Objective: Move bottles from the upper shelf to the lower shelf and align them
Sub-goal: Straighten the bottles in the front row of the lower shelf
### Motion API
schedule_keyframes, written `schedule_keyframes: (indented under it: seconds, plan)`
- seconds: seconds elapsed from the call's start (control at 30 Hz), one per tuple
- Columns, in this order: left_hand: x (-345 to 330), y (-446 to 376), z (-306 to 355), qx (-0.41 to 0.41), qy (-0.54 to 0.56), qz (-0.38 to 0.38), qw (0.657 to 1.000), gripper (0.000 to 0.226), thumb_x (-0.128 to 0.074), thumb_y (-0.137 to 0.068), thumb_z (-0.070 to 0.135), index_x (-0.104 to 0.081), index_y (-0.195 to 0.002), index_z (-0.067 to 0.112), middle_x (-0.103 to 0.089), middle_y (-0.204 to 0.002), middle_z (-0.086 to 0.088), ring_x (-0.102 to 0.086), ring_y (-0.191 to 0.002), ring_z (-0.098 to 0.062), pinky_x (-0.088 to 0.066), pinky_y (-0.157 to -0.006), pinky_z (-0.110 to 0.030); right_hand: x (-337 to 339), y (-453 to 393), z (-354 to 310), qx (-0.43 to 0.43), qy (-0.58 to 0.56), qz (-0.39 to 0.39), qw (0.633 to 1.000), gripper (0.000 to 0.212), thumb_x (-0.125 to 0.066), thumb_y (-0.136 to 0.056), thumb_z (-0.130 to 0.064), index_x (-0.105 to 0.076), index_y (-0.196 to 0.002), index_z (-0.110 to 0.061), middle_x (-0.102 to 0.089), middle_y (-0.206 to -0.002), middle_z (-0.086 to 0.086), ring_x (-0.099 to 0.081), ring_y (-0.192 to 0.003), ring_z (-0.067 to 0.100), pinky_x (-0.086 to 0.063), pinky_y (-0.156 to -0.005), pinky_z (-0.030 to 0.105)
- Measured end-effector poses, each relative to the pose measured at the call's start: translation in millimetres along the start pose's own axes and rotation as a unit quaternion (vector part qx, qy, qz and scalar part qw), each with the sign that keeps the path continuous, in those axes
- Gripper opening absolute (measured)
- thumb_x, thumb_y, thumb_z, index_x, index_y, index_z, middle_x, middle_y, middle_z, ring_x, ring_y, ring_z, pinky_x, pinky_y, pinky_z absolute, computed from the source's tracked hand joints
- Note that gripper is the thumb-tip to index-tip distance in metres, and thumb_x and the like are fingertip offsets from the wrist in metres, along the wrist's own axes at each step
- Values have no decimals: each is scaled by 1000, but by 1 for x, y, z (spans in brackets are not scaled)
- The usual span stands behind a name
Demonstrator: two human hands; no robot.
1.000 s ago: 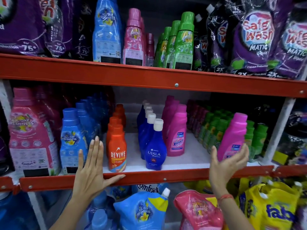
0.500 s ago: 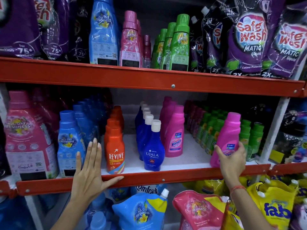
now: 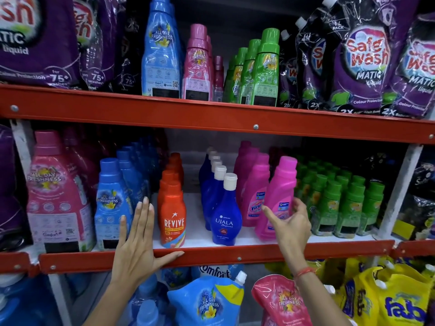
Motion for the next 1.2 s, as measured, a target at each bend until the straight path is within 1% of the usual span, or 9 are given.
schedule_keyframes:
  seconds: [0.4, 0.53, 0.67, 0.73, 0.8, 0.87, 0.97, 1.07, 1.2]
  plan:
    - [-1, 0, 0, -7, 2, 18, 1000, 124, -31, -73, 90, -14, -152, -4, -15, -164, -18, -13, -152, -28, -3, -125, -50, -4, 2, 7, -6, 10, -16, 1000, 89, -84, -63, -49, -46, -132, -6, -62, -126, 15, -62, -111, 30, -52, -90, 41]
    - [0, 0, 1, -13, 5, 29, 999, 123, -29, -74, 89, -14, -152, -4, -13, -164, -18, -13, -152, -28, -5, -125, -52, -8, 3, 1, 12, 22, -31, 999, 89, -80, -70, -45, -39, -138, -5, -52, -134, 17, -51, -122, 33, -46, -99, 44]
    - [4, 2, 3, -16, 50, 38, 998, 122, -35, -75, 87, -11, -152, -4, -11, -164, -19, -10, -153, -30, -2, -125, -50, 4, 30, -45, 113, -39, 66, 991, 55, -71, -84, -34, -50, -129, -9, -51, -126, 12, -42, -115, 23, -27, -95, 17]
    - [9, 5, 6, -16, 106, 47, 993, 119, -44, -76, 81, -9, -153, -3, -7, -165, -20, -7, -153, -31, 1, -126, -47, 3, 52, -74, 192, -75, 76, 976, 36, -66, -88, -22, -55, -120, -9, -52, -120, 6, -44, -111, 17, -28, -97, 15]
    - [12, 9, 11, -17, 187, 51, 981, 115, -50, -78, 73, -3, -154, 2, -1, -166, -15, -2, -154, -28, 0, -126, -42, -11, 73, -94, 236, -124, -5, 964, 28, -62, -91, -18, -56, -118, -11, -54, -118, 1, -49, -113, 15, -35, -100, 22]
    - [14, 12, 15, 1, 285, 42, 958, 107, -49, -81, 70, 6, -156, 16, 7, -167, 0, 3, -154, -17, -2, -125, -35, -37, 93, -104, 206, -176, -161, 949, 33, -55, -94, -28, -54, -125, -17, -55, -123, -4, -51, -120, 10, -40, -104, 27]
    - [17, 12, 19, 98, 439, -8, 893, 95, -33, -79, 82, 11, -152, 40, 10, -163, 21, 3, -151, 0, -6, -126, -35, -77, 119, -101, 63, -191, -367, 908, 57, -46, -95, -49, -35, -146, -27, -39, -152, -9, -33, -143, 6, -27, -119, 33]
    - [16, 9, 18, 197, 526, -24, 827, 99, -18, -71, 89, -5, -154, 36, -6, -157, 23, -10, -150, -4, -9, -124, -34, -103, 135, -95, -76, -165, -476, 860, 77, -33, -89, -69, -25, -152, -26, -27, -157, -14, -24, -146, 7, -15, -122, 32]
    - [-5, 5, 6, 261, 607, -69, 748, 107, -18, -64, 99, -21, -152, 37, -24, -161, 9, -26, -147, -10, -14, -125, -44, -118, 137, -95, -166, -207, -520, 812, 35, -25, -94, -62, -53, -107, -44, -51, -118, -14, -47, -114, 2, -27, -110, 22]
Point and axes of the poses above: each hand's wrist, its own y-axis away from the middle knuckle, its own x-axis out of the back of the hand, z = x × y, the point moved 5 cm from there along -y, towards the middle knuckle
